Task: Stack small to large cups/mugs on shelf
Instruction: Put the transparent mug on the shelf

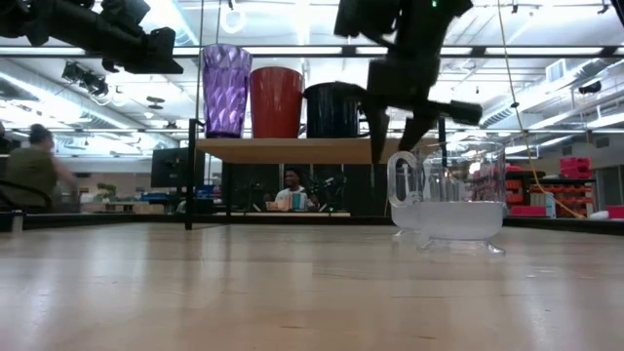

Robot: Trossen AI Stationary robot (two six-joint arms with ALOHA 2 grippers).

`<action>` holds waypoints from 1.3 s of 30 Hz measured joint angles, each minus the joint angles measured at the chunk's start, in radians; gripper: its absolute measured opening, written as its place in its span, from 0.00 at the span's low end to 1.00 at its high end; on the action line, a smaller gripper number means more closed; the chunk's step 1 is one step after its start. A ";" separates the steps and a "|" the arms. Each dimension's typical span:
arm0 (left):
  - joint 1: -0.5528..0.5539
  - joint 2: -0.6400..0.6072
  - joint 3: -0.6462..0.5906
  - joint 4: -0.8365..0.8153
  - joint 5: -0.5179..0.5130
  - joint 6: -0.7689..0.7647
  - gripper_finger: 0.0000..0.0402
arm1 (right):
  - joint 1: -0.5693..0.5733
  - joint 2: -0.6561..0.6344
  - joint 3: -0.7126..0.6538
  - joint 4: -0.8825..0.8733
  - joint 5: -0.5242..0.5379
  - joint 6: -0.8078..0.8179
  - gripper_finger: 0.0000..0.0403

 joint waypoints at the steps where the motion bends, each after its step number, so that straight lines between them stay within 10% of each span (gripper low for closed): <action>1: 0.000 0.000 0.000 0.000 0.000 0.000 0.05 | 0.000 -0.006 0.006 -0.003 0.001 0.021 0.30; 16: 0.000 0.000 0.000 -0.001 0.000 -0.001 0.04 | -0.021 -0.104 0.092 -0.136 -0.228 0.927 0.28; 39: 0.000 0.000 0.000 -0.001 0.000 -0.003 0.06 | 0.047 -0.018 0.062 -0.156 -0.223 1.177 0.51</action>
